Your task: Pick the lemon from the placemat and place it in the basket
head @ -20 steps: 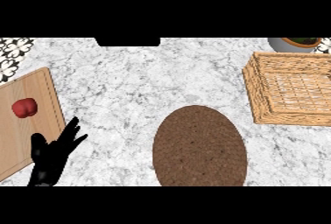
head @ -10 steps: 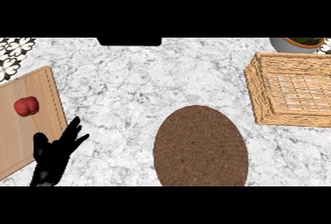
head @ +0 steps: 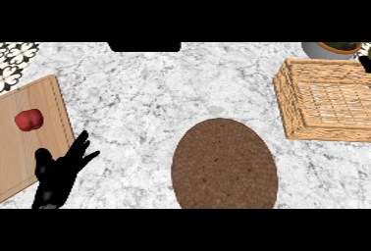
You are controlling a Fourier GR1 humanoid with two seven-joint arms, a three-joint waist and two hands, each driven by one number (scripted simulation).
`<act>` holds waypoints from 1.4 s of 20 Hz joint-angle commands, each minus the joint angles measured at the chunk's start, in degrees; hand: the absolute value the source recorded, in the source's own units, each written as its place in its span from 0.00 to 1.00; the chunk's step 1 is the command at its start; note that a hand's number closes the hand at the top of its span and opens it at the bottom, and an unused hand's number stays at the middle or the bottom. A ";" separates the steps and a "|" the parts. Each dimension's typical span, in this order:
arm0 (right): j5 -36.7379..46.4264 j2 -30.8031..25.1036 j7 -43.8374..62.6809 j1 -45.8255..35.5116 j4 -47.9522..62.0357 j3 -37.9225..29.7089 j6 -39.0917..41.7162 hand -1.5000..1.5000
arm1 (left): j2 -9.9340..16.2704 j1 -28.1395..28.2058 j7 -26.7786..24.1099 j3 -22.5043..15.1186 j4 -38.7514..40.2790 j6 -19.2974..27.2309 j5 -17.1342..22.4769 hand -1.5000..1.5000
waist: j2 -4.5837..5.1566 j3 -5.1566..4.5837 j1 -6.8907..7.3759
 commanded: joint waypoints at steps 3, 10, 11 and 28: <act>9.43 -4.94 -3.69 3.53 7.56 0.03 -5.81 1.00 | -0.73 2.31 1.44 -1.31 3.50 -1.12 -0.41 0.50 | 0.74 -0.61 0.03; 8.74 -11.50 -12.87 2.65 14.08 1.03 0.18 0.00 | -1.95 -0.20 4.74 -1.63 2.54 1.90 -3.02 0.50 | 0.52 -0.59 -0.16; 9.02 -9.93 -12.91 2.82 12.72 1.68 -1.22 0.00 | -0.18 -1.19 -2.60 2.11 10.78 -2.48 -0.63 0.50 | 0.58 -0.67 -0.45; -3.76 -21.36 -16.90 7.50 22.04 -16.58 1.95 0.00 | -0.38 2.56 3.74 1.56 2.08 -2.15 -1.22 0.50 | 0.36 -0.60 -1.01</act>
